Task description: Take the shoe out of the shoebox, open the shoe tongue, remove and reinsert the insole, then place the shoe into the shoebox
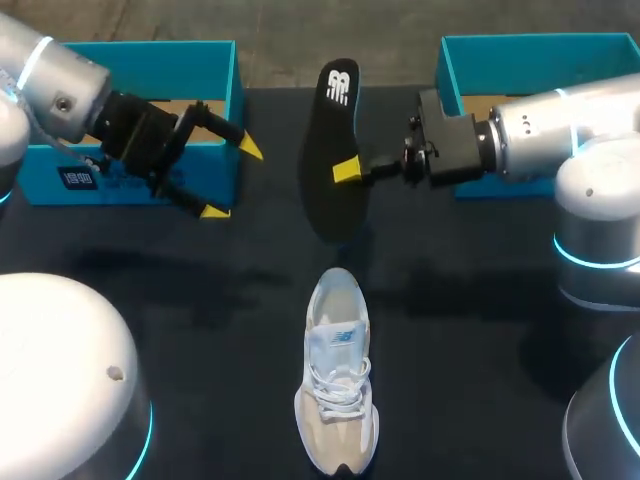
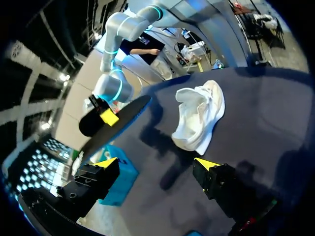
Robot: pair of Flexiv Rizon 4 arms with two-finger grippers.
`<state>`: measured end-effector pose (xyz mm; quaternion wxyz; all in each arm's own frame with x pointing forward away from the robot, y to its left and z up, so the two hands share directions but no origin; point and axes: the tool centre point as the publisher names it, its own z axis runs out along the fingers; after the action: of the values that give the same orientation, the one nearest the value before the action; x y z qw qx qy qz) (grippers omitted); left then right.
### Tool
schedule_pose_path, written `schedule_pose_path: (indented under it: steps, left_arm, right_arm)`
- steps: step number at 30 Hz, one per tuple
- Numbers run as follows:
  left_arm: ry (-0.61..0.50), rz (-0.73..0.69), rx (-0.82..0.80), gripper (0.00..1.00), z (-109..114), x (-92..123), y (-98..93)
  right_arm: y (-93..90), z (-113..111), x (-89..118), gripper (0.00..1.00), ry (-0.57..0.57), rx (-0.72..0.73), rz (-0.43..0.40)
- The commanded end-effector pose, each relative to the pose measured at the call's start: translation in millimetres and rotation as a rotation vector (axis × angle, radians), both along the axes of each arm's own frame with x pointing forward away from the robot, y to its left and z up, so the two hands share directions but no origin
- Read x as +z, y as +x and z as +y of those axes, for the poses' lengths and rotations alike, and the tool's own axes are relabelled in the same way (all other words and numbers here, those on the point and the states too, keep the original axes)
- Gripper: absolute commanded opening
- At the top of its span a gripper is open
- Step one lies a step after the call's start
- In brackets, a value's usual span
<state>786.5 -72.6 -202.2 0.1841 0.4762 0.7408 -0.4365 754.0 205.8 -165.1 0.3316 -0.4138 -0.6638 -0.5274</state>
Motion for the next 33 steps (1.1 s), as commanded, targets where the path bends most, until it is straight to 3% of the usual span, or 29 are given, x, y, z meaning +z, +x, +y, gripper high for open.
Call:
schedule_pose_path:
  steps: [1,10,26,33]
  left_arm:
    - [0.085,0.048,0.006,1.00,-4.7,-9.1,-4.6]
    - [0.200,0.130,0.068,1.00,-10.7,-27.0,-34.6]
    - [0.200,0.130,0.068,1.00,-10.7,-27.0,-34.6]
    - [0.295,0.330,0.137,1.00,-29.2,-55.5,-36.0]
  right_arm:
    - [-8.3,-7.5,-4.2,0.00,-0.017,-0.014,-0.032]
    - [-18.7,-24.6,-17.5,0.00,-0.019,0.008,-0.150]
    - [-20.1,-25.2,-19.4,0.00,0.007,0.043,-0.160]
    - [-16.6,-31.9,-45.6,0.00,0.066,0.081,-0.218]
